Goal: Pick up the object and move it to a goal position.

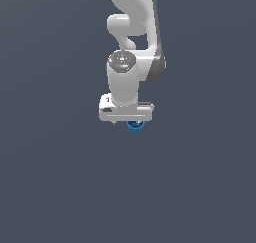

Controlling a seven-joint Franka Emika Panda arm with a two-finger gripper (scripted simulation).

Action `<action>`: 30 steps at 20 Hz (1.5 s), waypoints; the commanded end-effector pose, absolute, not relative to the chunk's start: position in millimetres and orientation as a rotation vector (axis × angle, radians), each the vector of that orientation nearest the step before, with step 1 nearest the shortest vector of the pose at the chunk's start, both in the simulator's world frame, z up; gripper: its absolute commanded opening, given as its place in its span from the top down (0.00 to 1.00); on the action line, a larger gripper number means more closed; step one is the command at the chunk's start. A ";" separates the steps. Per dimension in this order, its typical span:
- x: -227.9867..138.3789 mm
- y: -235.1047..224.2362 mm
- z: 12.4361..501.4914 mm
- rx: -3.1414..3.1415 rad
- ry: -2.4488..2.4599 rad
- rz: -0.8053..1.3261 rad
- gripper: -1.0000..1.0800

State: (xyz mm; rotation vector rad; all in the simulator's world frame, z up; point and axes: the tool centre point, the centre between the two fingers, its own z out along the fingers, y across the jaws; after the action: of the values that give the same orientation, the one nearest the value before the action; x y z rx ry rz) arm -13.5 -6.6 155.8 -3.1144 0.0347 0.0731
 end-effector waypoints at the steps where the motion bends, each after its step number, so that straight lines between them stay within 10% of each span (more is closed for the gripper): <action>1: -13.5 -6.6 155.8 -3.114 0.035 0.073 0.38; 30: -66.2 -17.2 109.8 -2.773 0.651 0.513 0.38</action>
State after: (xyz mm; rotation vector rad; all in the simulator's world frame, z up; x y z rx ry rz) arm -59.9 -17.2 114.3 -2.8289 0.5778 0.4601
